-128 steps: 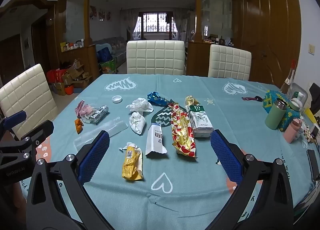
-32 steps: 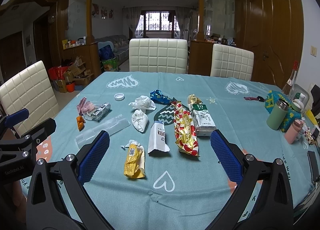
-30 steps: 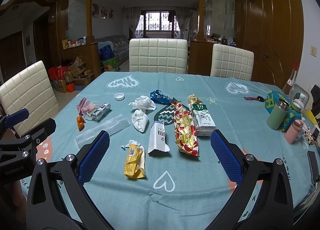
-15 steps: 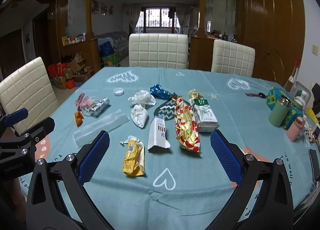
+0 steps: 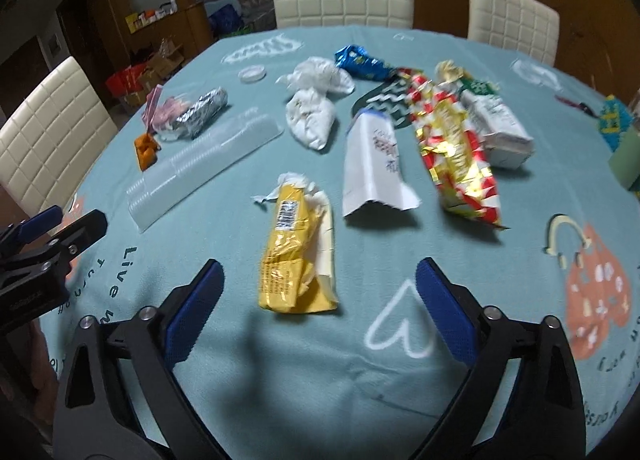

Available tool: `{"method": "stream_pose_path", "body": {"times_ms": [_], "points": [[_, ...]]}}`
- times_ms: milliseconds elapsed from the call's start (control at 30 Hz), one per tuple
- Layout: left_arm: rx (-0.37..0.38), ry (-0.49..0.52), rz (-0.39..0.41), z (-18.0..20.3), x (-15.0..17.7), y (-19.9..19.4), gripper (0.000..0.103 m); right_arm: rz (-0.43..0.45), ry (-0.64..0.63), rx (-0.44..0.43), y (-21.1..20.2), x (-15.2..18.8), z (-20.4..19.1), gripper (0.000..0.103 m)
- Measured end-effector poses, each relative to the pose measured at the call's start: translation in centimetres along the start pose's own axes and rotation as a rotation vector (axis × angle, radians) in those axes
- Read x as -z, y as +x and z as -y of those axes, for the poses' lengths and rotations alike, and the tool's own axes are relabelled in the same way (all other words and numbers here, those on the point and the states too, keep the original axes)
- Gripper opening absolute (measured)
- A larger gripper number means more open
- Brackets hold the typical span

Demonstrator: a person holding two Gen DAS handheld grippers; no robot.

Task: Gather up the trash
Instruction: 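Grasp the yellow snack wrapper with the right tool while the left tool grasps the clear cup stack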

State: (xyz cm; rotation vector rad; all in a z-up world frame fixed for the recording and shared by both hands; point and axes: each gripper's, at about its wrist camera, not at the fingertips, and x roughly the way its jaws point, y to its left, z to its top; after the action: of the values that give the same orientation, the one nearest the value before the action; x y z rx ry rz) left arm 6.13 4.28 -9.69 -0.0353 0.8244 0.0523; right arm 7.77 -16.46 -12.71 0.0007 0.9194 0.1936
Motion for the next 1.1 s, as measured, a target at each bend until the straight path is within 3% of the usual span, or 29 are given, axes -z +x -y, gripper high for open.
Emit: {"method": "stream_pose_path", "body": {"times_ms": [200,267,333,400,633,733,767,867,1100], "points": [[-0.004,0.042,-0.067,0.3,-1.2,3.5,0.096,-0.079,-0.028,-0.032,3.2,-0.8,-1.2,0.076],[-0.004,0.058,-0.080,0.5,-1.5,4.3,0.096,-0.062,-0.050,-0.017,3.4,-1.0,-1.5,0.068],[-0.003,0.068,-0.098,0.7,-2.0,5.2,0.096,-0.048,-0.070,-0.009,3.6,-1.3,-1.8,0.048],[0.007,0.076,-0.116,0.8,-2.6,6.1,0.096,-0.035,-0.085,0.003,3.7,-1.4,-1.8,0.040],[0.040,0.120,-0.115,2.1,-2.9,6.9,0.096,-0.023,-0.099,-0.002,4.0,-1.8,-1.7,0.032],[0.063,0.113,-0.116,1.9,-2.7,6.6,0.061,-0.028,-0.094,-0.006,4.0,-1.9,-1.6,0.032],[0.070,0.104,-0.113,1.7,-2.7,6.4,0.054,-0.030,-0.093,-0.007,3.9,-1.9,-1.7,0.032],[0.102,0.086,-0.105,1.1,-2.6,5.6,0.053,-0.022,-0.107,-0.007,3.6,-1.9,-2.3,0.032],[0.089,0.059,-0.041,-1.0,-2.2,2.9,0.053,0.016,-0.167,0.002,2.1,-2.2,-4.7,0.032]]}}
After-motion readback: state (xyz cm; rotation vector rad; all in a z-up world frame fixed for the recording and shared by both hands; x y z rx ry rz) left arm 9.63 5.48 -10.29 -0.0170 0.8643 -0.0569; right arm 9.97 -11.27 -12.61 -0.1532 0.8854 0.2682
